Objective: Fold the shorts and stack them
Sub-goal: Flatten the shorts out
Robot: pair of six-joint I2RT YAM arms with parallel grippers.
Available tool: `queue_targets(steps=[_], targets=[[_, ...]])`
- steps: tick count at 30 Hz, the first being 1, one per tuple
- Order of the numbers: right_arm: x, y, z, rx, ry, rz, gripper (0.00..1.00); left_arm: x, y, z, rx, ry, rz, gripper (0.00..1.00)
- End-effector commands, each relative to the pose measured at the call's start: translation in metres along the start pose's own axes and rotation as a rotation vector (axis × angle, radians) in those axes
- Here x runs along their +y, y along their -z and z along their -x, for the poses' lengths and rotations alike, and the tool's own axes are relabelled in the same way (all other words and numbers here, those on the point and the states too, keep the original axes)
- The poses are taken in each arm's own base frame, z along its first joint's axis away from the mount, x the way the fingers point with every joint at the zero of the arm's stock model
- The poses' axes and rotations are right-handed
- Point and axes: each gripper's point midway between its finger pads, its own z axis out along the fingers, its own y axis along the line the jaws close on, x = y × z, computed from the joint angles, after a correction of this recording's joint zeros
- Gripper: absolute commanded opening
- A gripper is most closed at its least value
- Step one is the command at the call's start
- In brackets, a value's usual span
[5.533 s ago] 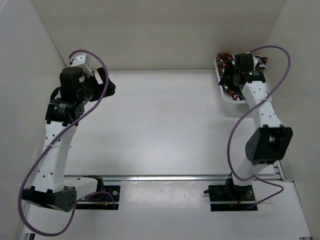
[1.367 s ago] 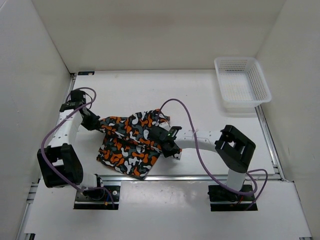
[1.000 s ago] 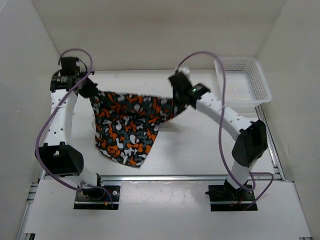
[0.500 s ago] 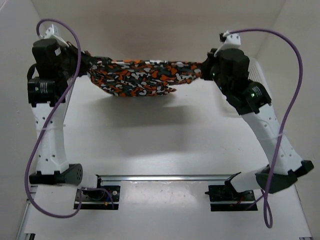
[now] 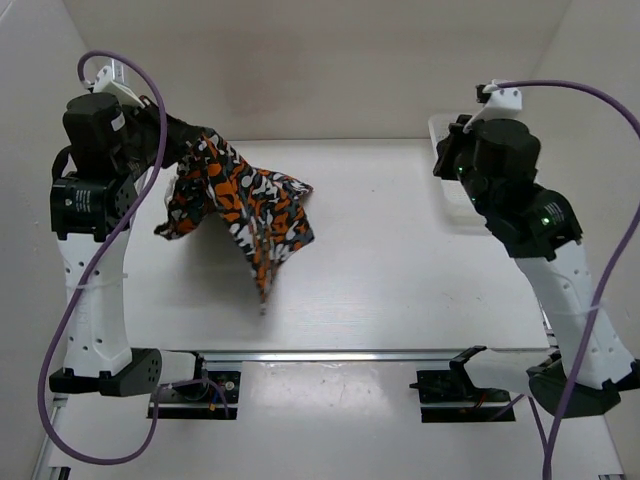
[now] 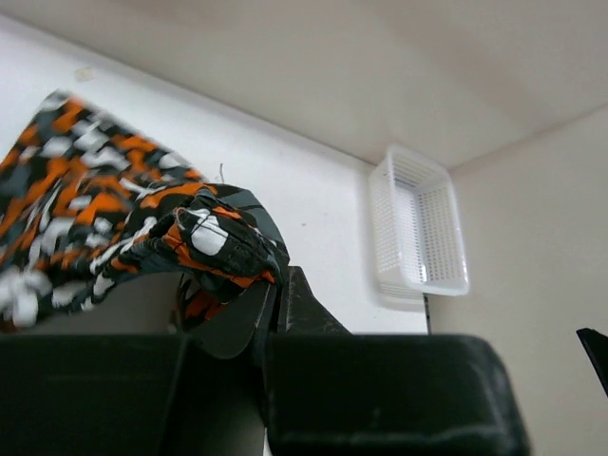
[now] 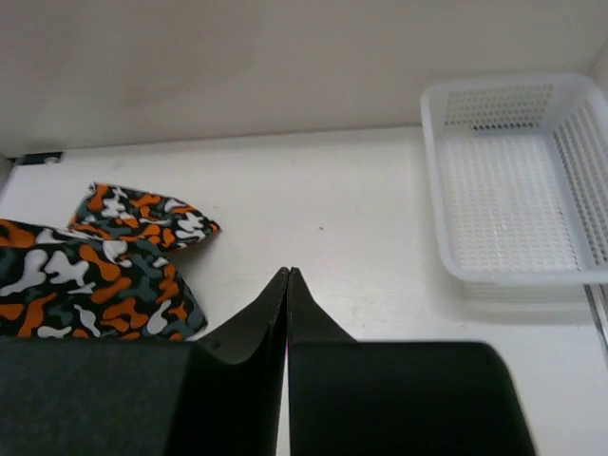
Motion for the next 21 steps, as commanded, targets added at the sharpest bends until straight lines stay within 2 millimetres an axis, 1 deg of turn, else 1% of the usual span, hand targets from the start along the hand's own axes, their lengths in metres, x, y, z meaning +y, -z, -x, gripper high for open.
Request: queue_targets(steps=[1,2,3,4,5,6,7,8,9,10,11,12,13,14,15,17,18,19,20,21], targets=[[0.021,0.023,0.011,-0.015,0.025,0.168,0.00,-0.022,0.027,0.011,-0.055,-0.032,-0.063,0.11],[0.032,0.021,-0.002,0.024,0.037,0.228,0.00,-0.020,0.027,0.009,-0.050,-0.031,-0.060,0.11],[0.043,0.015,-0.033,0.106,0.049,0.277,0.04,-0.018,0.029,0.006,-0.046,-0.030,-0.057,0.11],[0.054,0.011,-0.055,0.168,0.052,0.314,0.13,-0.009,0.021,-0.004,-0.014,-0.025,-0.035,0.11],[0.073,0.015,-0.075,0.219,0.038,0.380,0.23,-0.010,0.023,-0.009,-0.006,-0.027,-0.040,0.11],[0.079,0.010,-0.112,0.302,0.050,0.383,0.30,-0.007,0.025,-0.011,-0.010,-0.026,-0.029,0.11],[0.099,0.015,-0.133,0.342,0.054,0.433,0.41,0.001,0.020,-0.016,0.003,-0.022,-0.001,0.11],[0.111,0.017,-0.153,0.383,0.053,0.455,0.46,0.001,0.023,-0.017,0.001,-0.023,-0.003,0.11],[0.117,0.020,-0.182,0.442,0.033,0.443,0.54,0.003,0.022,-0.016,-0.005,-0.023,0.006,0.11],[0.142,0.033,-0.208,0.491,0.058,0.495,0.69,0.007,0.020,-0.018,-0.002,-0.021,0.023,0.11],[0.158,0.038,-0.219,0.496,0.057,0.520,0.75,0.007,0.020,-0.018,-0.002,-0.021,0.023,0.11],[0.170,0.043,-0.234,0.525,0.045,0.513,0.80,0.007,0.020,-0.018,-0.002,-0.021,0.023,0.11],[0.192,0.054,-0.264,0.575,0.104,0.541,0.83,0.009,0.020,-0.017,-0.008,-0.022,0.031,0.11],[0.201,0.054,-0.272,0.569,0.140,0.524,0.83,0.009,0.020,-0.017,-0.008,-0.022,0.031,0.11],[0.224,0.062,-0.289,0.585,0.186,0.537,0.85,0.010,0.015,-0.018,0.001,-0.020,0.037,0.11],[0.240,0.061,-0.301,0.591,0.228,0.526,0.85,0.012,0.012,-0.019,0.008,-0.019,0.042,0.11],[0.256,0.064,-0.311,0.604,0.252,0.542,0.86,0.010,0.012,-0.021,0.014,-0.022,0.035,0.11],[0.267,0.067,-0.315,0.609,0.251,0.565,0.88,0.009,0.010,-0.020,0.014,-0.031,0.035,0.11],[0.279,0.064,-0.330,0.621,0.267,0.568,0.89,0.009,0.010,-0.020,0.014,-0.031,0.035,0.11],[0.287,0.066,-0.336,0.632,0.275,0.582,0.89,0.011,0.006,-0.021,0.021,-0.030,0.040,0.11]])
